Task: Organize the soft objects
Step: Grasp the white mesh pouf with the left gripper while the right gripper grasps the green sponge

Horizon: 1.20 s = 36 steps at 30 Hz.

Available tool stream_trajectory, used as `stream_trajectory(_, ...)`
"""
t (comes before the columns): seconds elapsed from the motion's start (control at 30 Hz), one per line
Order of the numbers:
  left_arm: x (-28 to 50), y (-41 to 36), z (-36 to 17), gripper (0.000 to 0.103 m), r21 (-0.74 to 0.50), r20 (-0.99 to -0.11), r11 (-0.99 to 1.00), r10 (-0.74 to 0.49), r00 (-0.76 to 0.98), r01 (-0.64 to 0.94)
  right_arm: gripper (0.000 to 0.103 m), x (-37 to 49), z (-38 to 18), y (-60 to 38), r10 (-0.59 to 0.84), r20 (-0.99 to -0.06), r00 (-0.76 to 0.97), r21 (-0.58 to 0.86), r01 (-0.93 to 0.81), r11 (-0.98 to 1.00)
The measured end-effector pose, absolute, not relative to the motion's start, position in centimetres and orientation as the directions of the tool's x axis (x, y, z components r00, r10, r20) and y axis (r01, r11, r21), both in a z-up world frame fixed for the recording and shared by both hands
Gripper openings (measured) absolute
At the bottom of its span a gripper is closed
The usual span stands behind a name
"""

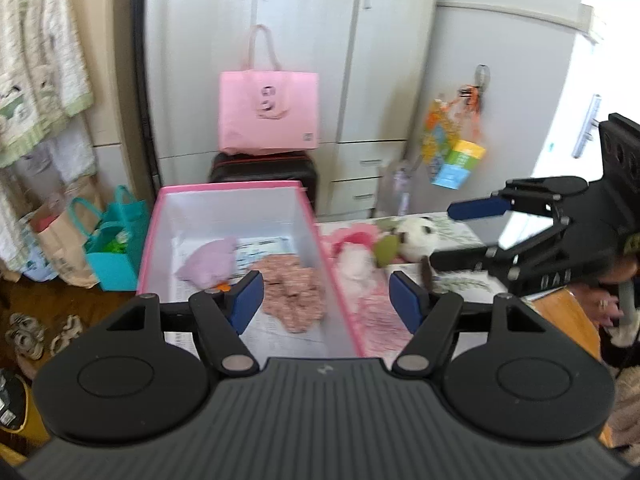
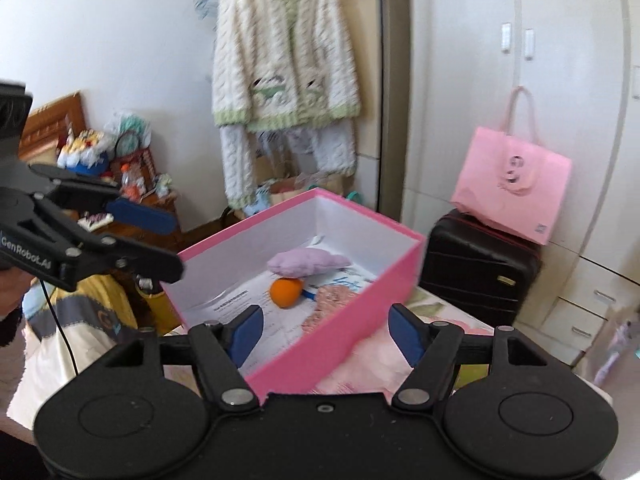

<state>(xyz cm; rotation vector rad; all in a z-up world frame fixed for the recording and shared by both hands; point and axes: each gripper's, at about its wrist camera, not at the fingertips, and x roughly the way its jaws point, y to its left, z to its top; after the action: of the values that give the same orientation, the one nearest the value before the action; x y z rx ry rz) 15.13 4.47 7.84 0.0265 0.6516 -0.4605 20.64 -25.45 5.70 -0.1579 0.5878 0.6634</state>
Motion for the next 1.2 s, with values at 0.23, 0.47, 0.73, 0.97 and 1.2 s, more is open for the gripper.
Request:
stream_trajectory(0.23, 13.6, 0.7, 7.6, 0.069, -0.125, -0.59, 0.851, -0.477, 0.652, 0.51, 0.075, 18.8, 6.1, -32.2, 0.479, -0.509, 0.715, 0.082, -0.514, 0.854)
stream_trajectory(0.47, 14.6, -3.4, 5.4, 0.068, -0.123, -0.62, 0.827, -0.496, 0.608, 0.549, 0.075, 19.2, 4.6, -36.0, 0.488, -0.472, 0.734, 0.146, -0.48, 0.865)
stream_trajectory(0.73, 16.2, -7.2, 2.7, 0.068, -0.057, -0.641, 0.844, -0.441, 0.628, 0.534, 0.075, 21.3, 1.9, -36.7, 0.544, -0.459, 0.702, 0.147, -0.544, 0.826)
stream_trajectory(0.97, 18.0, -11.0, -0.3, 0.068, 0.081, -0.615, 0.888, -0.313, 0.723, 0.453, 0.075, 24.9, -0.4, -35.2, 0.557, -0.492, 0.669, 0.105, -0.589, 0.801)
stream_trajectory(1.2, 21.0, -13.4, -4.1, 0.068, 0.12, -0.613, 0.919, -0.23, 0.756, 0.377, 0.067, 29.8, -3.5, -33.2, 0.605, -0.535, 0.589, 0.11, -0.662, 0.741)
